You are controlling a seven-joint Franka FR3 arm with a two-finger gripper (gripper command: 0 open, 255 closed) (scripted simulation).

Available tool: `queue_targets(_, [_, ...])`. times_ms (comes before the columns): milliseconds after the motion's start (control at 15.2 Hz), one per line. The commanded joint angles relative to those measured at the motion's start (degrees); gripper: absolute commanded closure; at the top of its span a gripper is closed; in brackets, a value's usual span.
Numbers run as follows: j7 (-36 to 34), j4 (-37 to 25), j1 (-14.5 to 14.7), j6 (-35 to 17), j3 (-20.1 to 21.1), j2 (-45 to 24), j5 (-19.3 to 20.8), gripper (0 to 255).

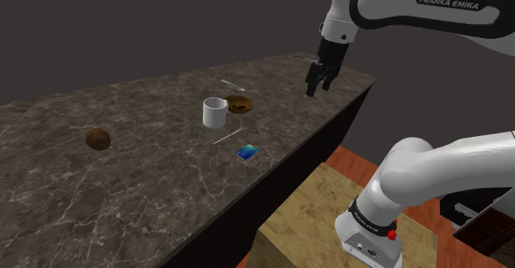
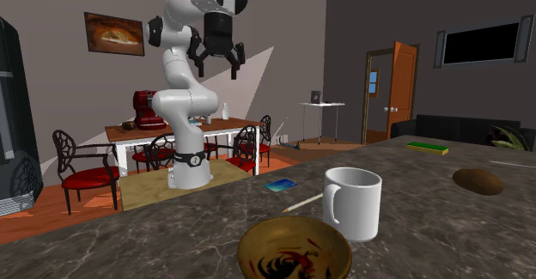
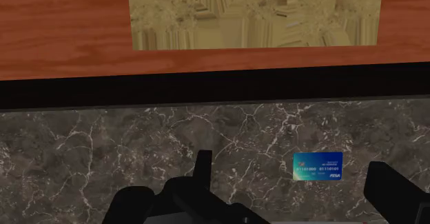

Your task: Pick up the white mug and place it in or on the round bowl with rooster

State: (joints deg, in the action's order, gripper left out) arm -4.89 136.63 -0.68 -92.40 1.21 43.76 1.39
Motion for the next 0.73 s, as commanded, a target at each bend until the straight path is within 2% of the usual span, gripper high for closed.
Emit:
queue_targets(0, [0.0, 0.0, 0.0, 0.0, 0.0, 0.0, 0.0, 0])
queue_targets(660, [-6.46, -4.04, 0.78, -16.22, 4.63, -18.35, -1.62, 0])
